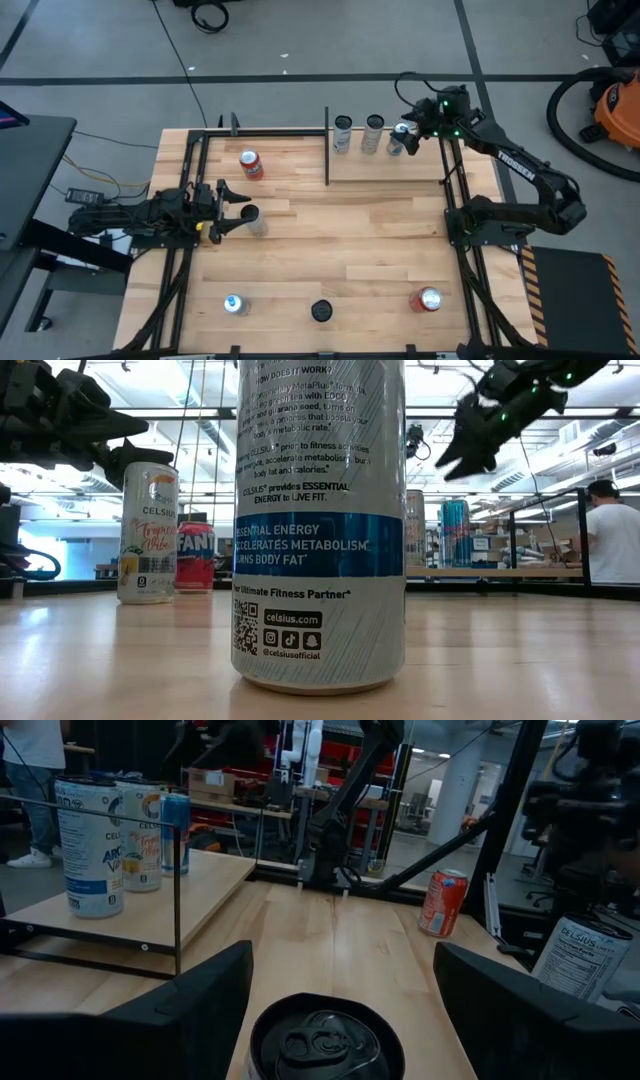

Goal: Place canned beverage on shelf
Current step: Put the bottom red soda can on the shelf

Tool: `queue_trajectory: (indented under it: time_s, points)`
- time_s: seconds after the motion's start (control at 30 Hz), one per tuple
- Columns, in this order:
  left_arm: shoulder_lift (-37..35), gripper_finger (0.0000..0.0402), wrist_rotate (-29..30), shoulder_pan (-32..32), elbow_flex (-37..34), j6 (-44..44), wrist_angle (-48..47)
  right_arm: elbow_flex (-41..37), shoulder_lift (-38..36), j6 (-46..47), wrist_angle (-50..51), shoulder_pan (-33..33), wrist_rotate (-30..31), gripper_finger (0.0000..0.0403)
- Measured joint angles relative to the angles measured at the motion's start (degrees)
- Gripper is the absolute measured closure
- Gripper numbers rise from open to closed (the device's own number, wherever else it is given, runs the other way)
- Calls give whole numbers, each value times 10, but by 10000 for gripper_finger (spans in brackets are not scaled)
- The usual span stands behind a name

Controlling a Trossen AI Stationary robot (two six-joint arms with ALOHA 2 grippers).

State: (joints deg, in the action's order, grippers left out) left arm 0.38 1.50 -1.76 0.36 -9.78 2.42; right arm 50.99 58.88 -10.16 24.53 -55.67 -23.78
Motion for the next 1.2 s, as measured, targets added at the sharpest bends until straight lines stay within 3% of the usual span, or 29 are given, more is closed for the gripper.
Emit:
queue_trajectory:
  time_s: [0.3,0.63,0.87,1.07,1.2]
  points:
    - [0,88,0,0,0,0,1,13,-55,81,13,69,-136,5]
    - [0,88,0,0,0,1,2,13,-61,106,15,196,-211,8]
    - [0,88,0,0,0,1,3,13,-52,106,-6,313,-176,8]
    - [0,88,0,0,0,1,4,13,-22,115,-87,406,-175,8]
    - [0,88,0,0,0,0,4,13,-8,116,-78,459,-144,8]
